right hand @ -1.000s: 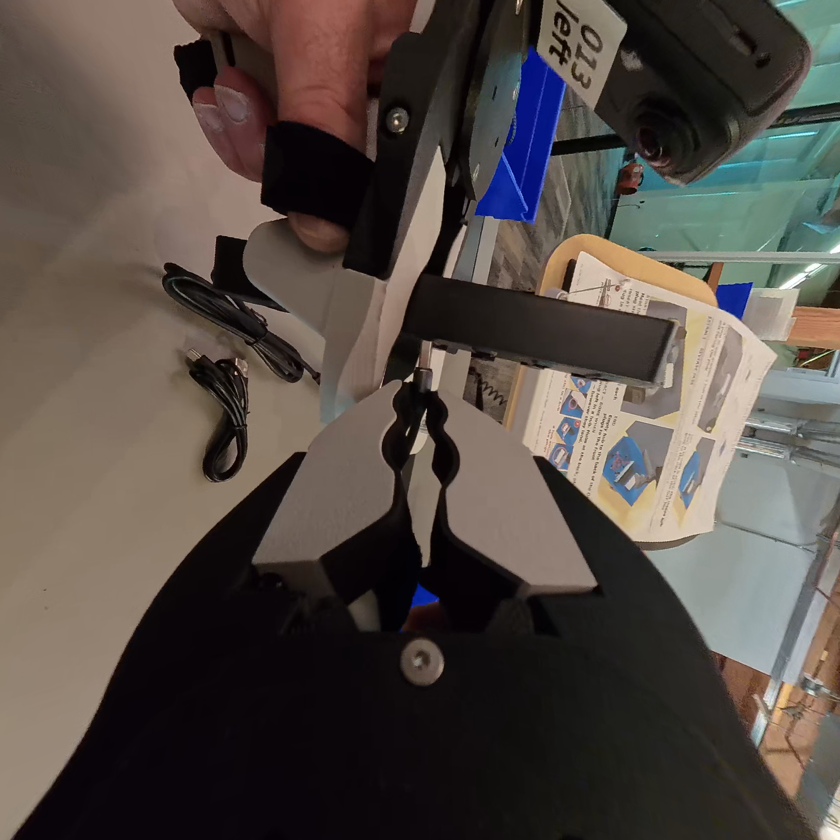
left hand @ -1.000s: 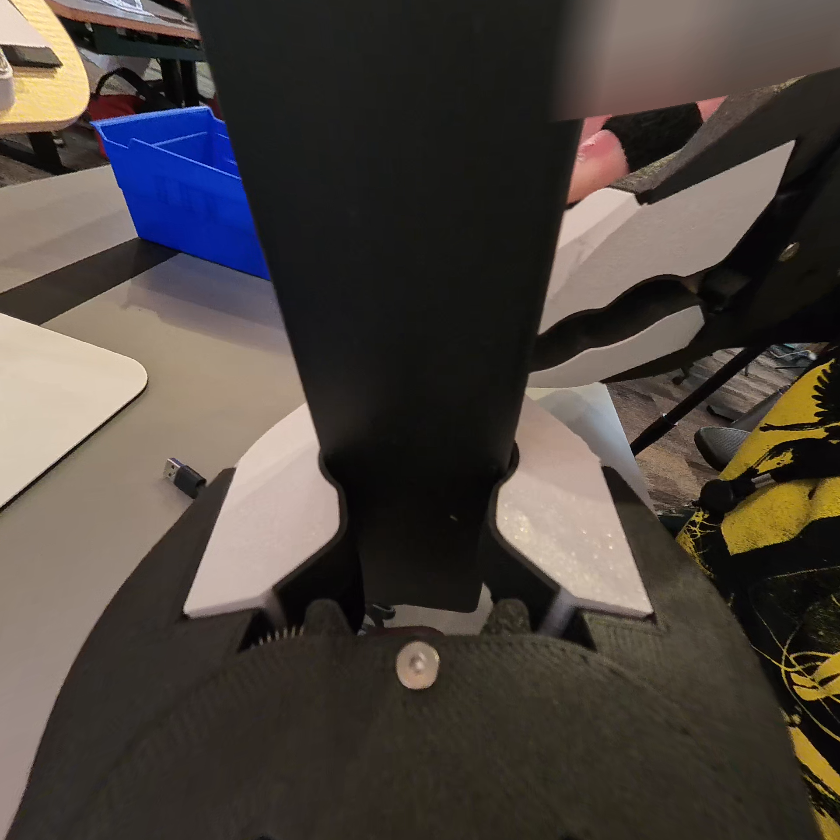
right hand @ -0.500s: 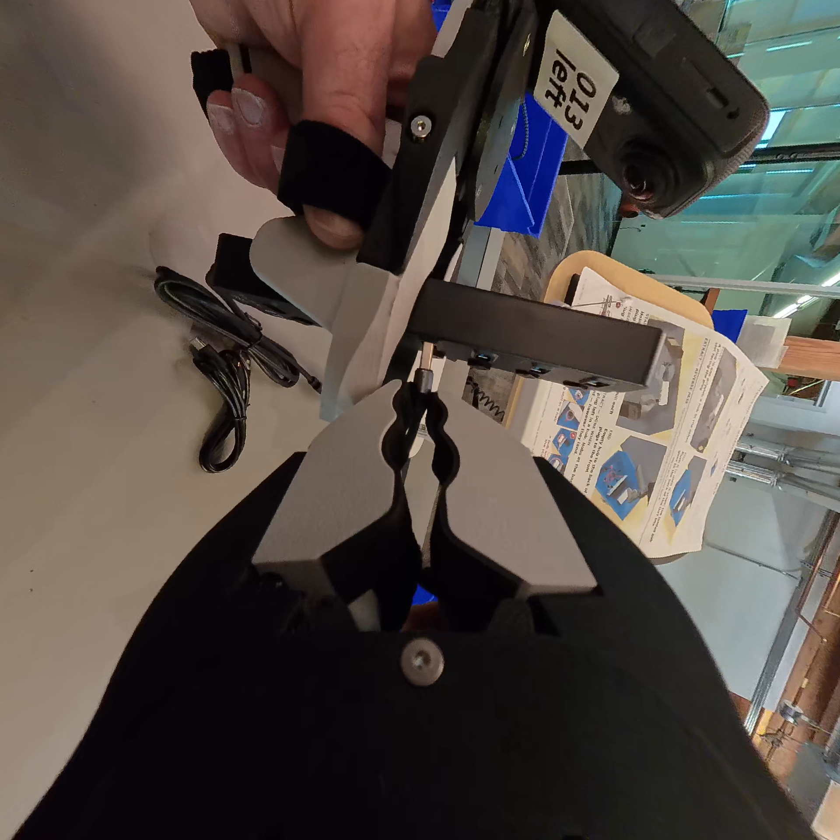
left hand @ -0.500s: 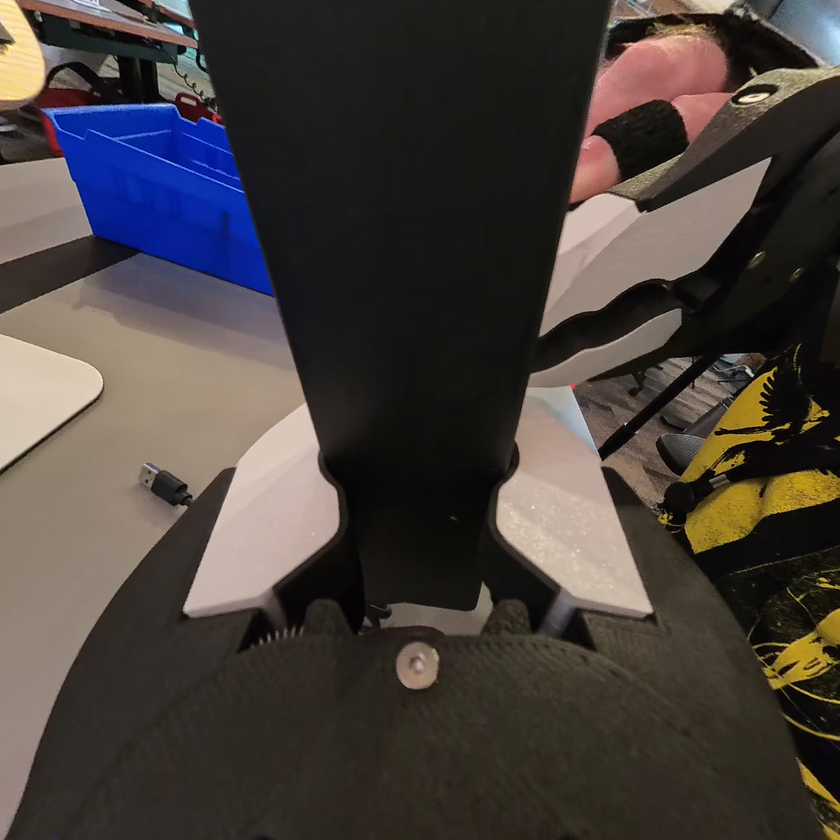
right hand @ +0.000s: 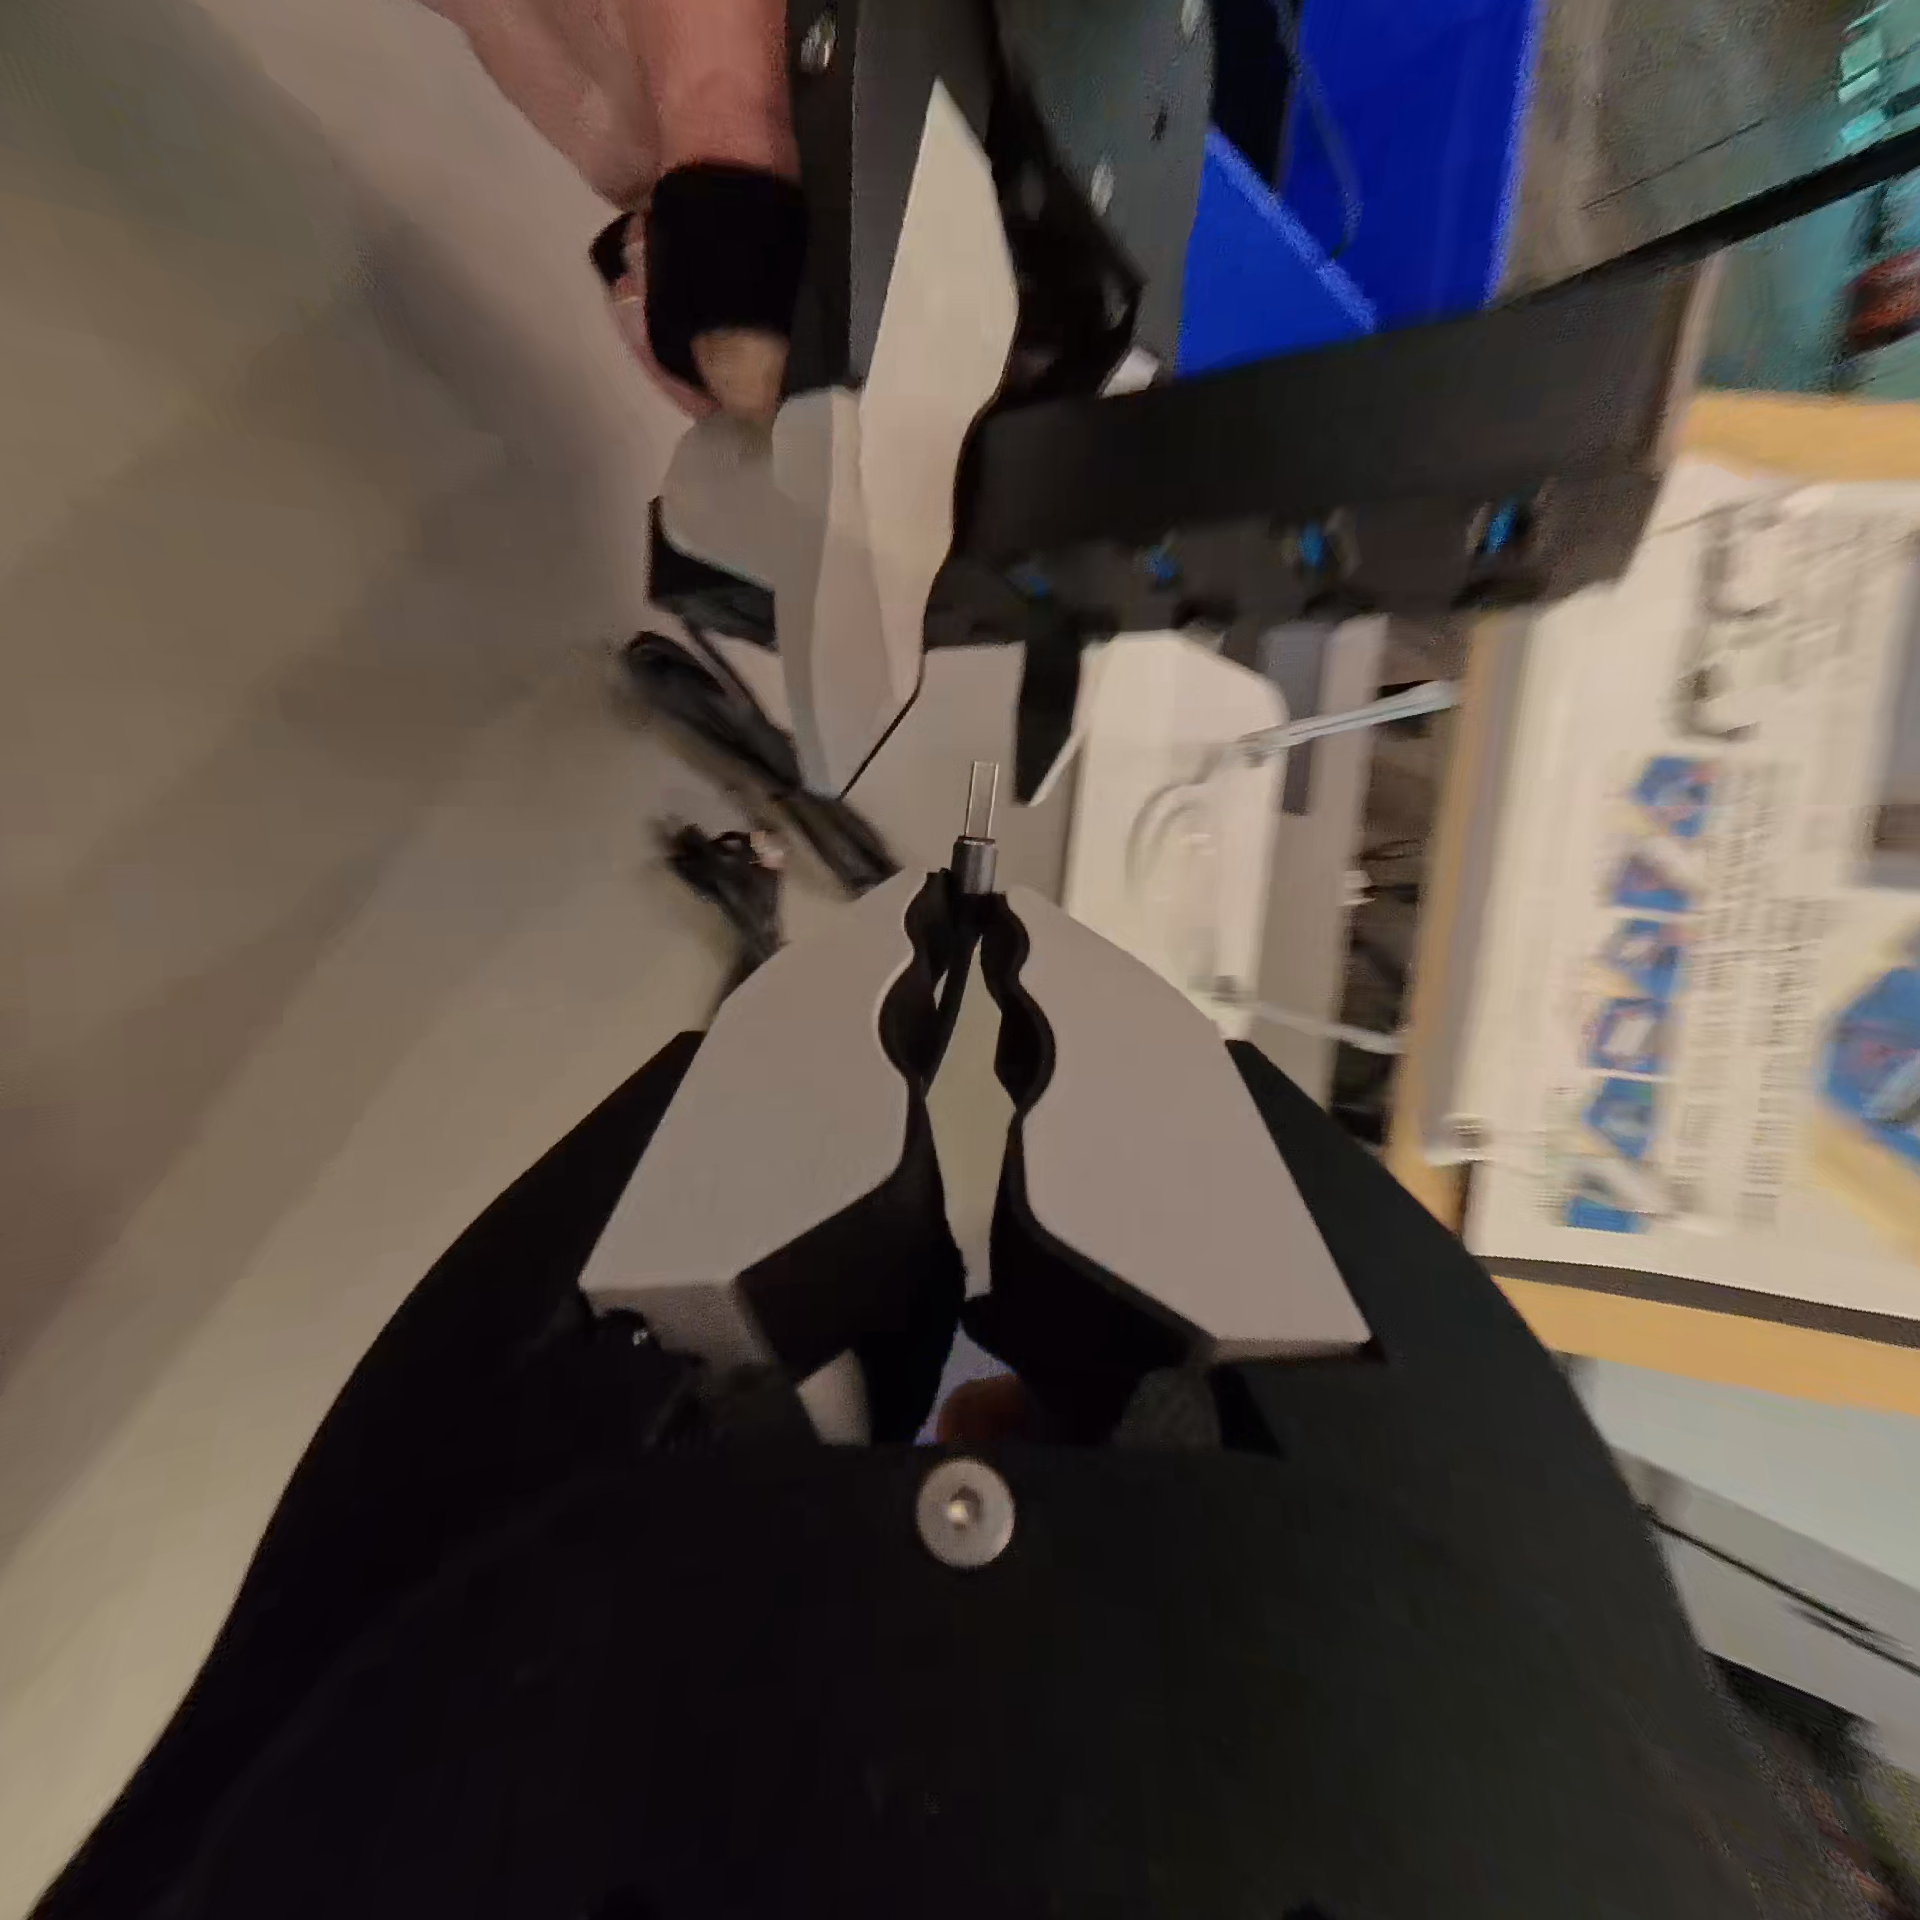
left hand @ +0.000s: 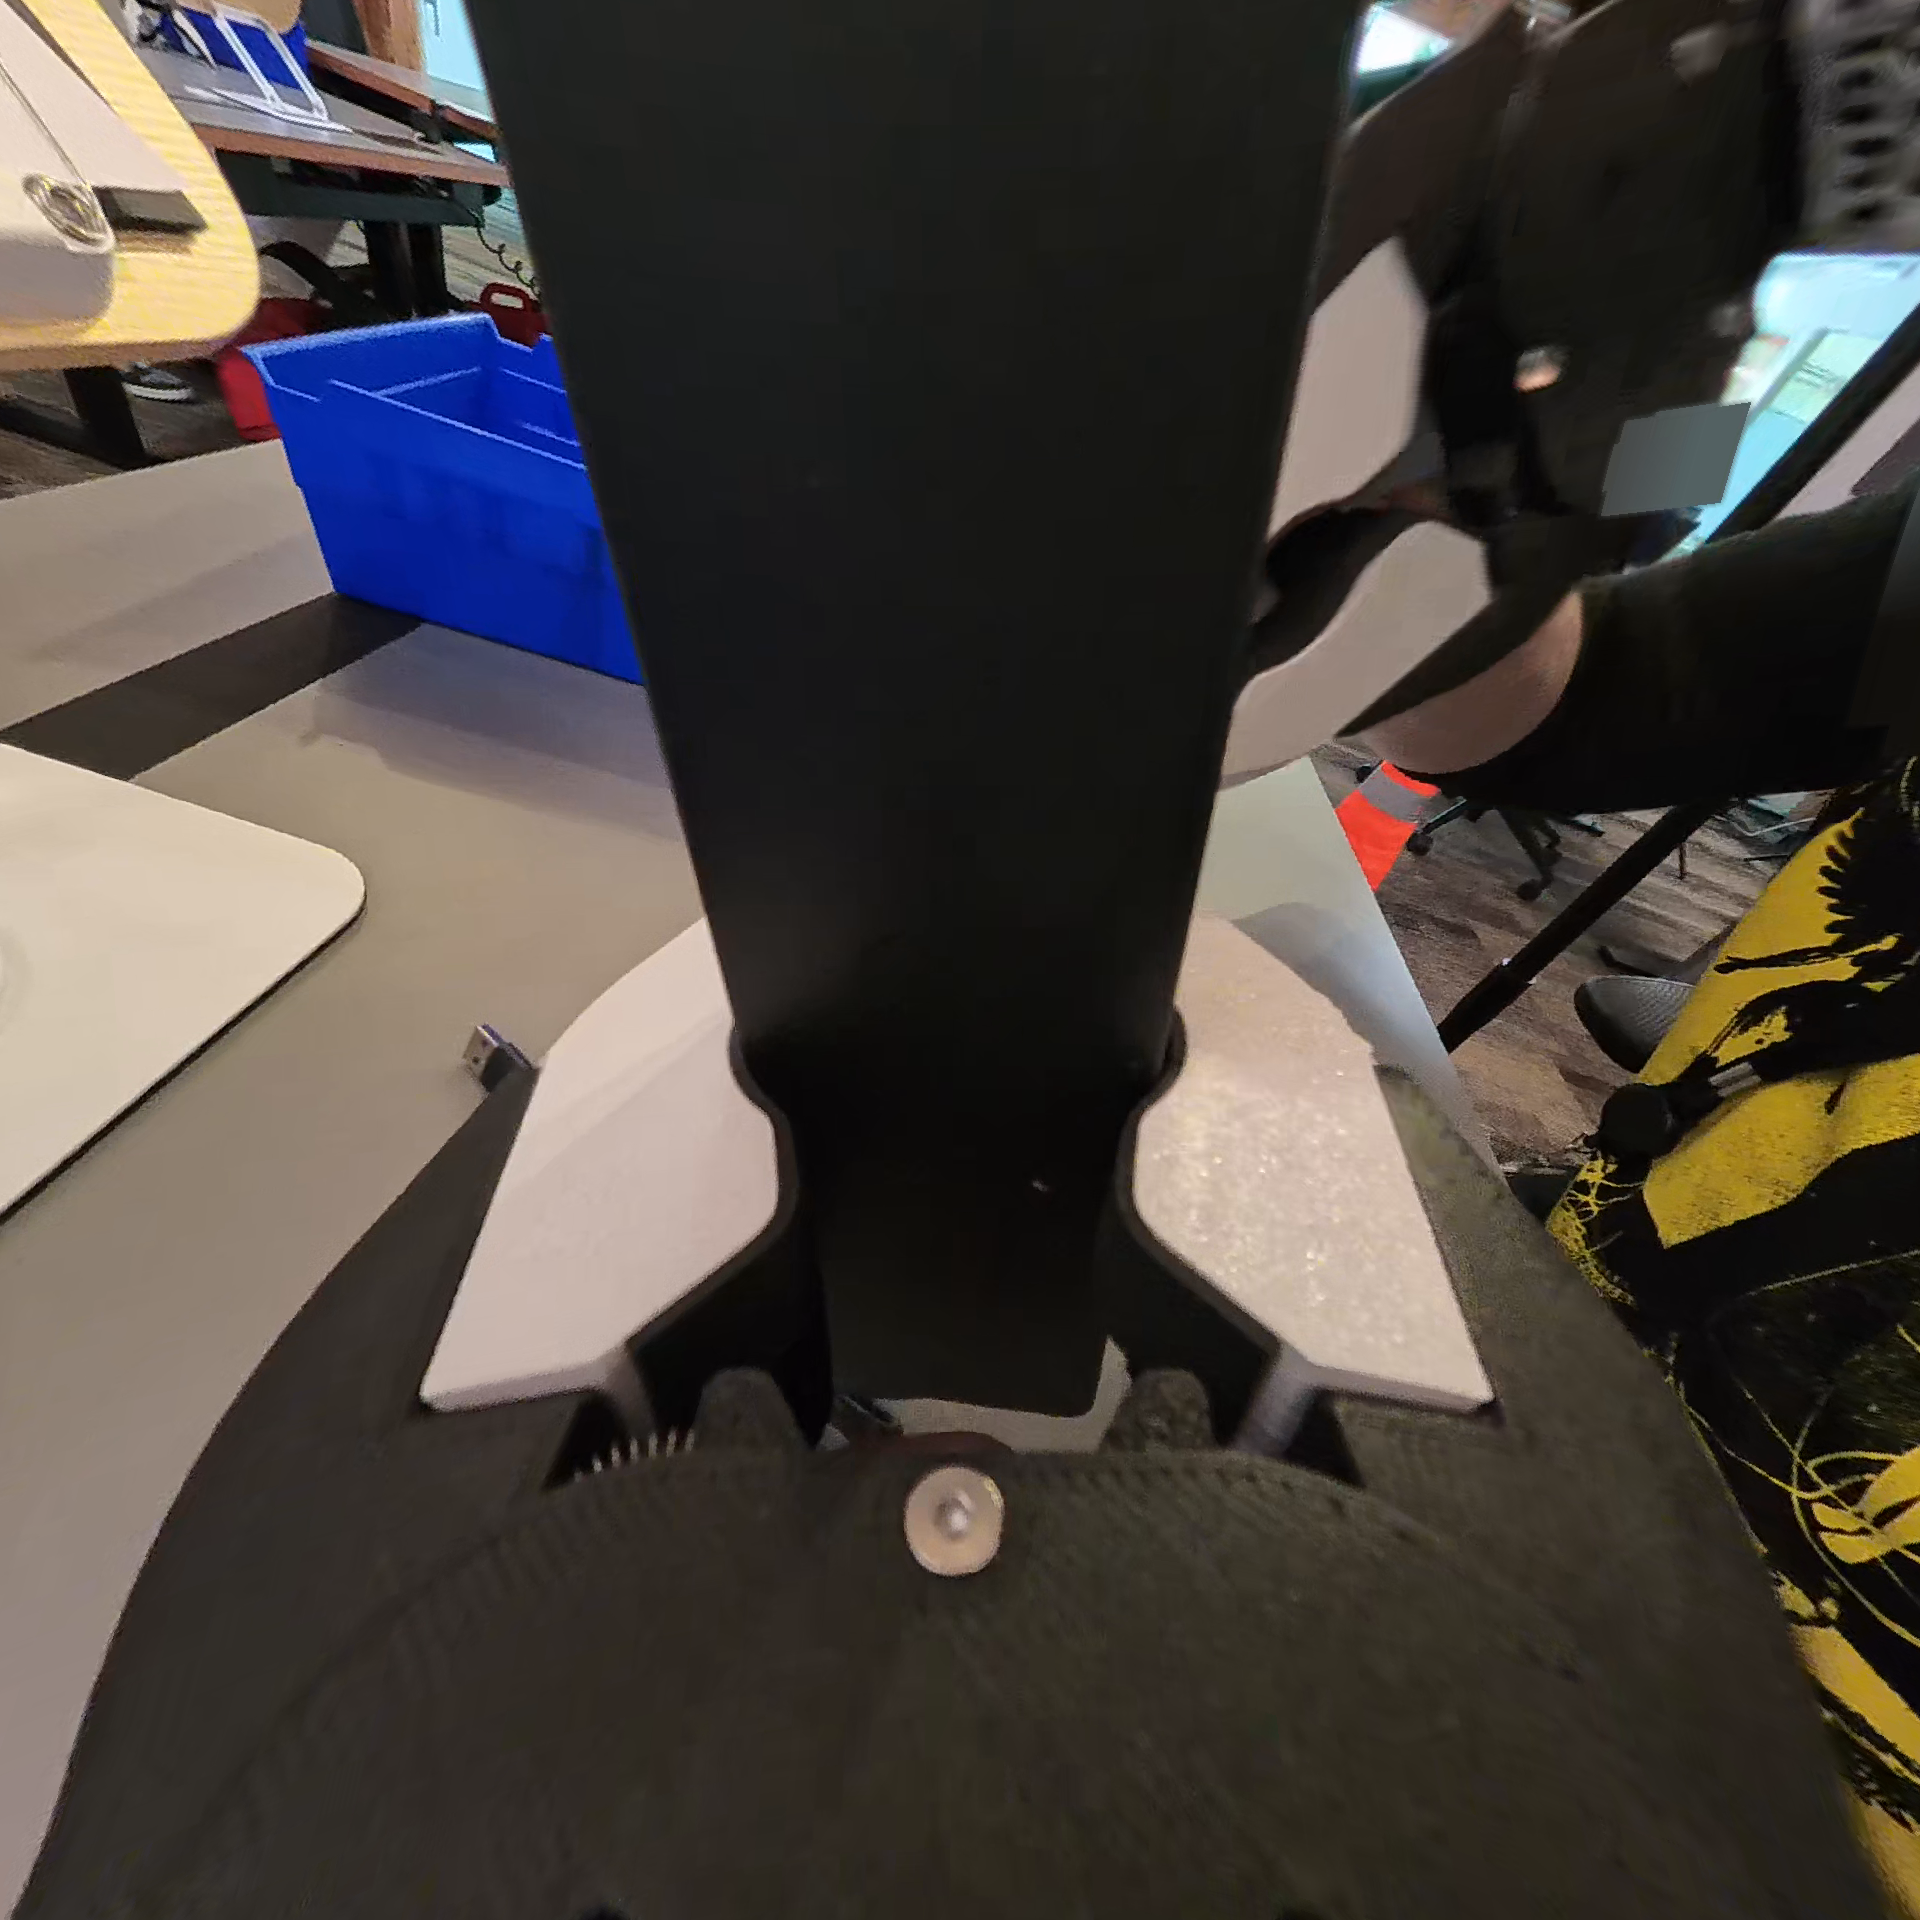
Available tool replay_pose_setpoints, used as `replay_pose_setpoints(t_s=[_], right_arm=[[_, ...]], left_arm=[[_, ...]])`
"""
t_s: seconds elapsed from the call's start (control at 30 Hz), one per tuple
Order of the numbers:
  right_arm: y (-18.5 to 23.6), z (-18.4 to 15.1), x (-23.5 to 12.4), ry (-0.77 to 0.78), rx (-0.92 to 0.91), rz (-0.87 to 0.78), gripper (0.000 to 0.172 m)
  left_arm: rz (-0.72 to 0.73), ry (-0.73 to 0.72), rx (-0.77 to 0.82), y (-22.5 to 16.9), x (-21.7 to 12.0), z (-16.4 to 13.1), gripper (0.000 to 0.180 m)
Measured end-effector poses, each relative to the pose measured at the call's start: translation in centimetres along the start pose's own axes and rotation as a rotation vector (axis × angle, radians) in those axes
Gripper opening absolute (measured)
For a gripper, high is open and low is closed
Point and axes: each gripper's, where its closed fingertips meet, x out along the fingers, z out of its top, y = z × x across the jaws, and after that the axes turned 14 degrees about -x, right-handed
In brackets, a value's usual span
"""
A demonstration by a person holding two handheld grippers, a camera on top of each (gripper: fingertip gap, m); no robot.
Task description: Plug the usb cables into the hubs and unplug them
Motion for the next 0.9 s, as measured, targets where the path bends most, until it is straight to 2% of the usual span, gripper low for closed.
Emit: replay_pose_setpoints(t_s=[0.2, 0.27, 0.33, 0.5, 0.53, 0.73, 0.9], right_arm=[[9.7, -3.5, 1.3, -0.184, 0.430, 0.676, 0.005], [12.4, -4.7, 2.1, -0.202, 0.485, 0.787, 0.006], [14.3, -5.7, 3.1, -0.177, 0.507, 0.830, 0.006], [15.3, -6.7, 5.2, -0.143, 0.497, 0.772, 0.009], [14.9, -6.9, 5.4, -0.132, 0.487, 0.728, 0.016], [11.5, -7.4, 4.2, -0.087, 0.390, 0.380, 0.026], [12.7, -7.1, 3.5, -0.054, 0.364, 0.296, 0.028]], left_arm=[[0.011, 0.007, 0.019, -0.1, -0.5, 0.1, 0.067], [0.009, 0.015, 0.022, -0.1, -0.3, -0.1, 0.067], [0.007, 0.023, 0.021, -0.1, -0.1, -0.3, 0.067], [0.003, 0.034, 0.015, 0.0, 0.3, -0.6, 0.067], [0.004, 0.038, 0.017, 0.0, 0.3, -0.7, 0.067], [0.010, 0.034, 0.021, 0.1, 0.2, -0.6, 0.067], [0.014, 0.042, 0.033, -0.1, 0.4, -0.6, 0.067]])
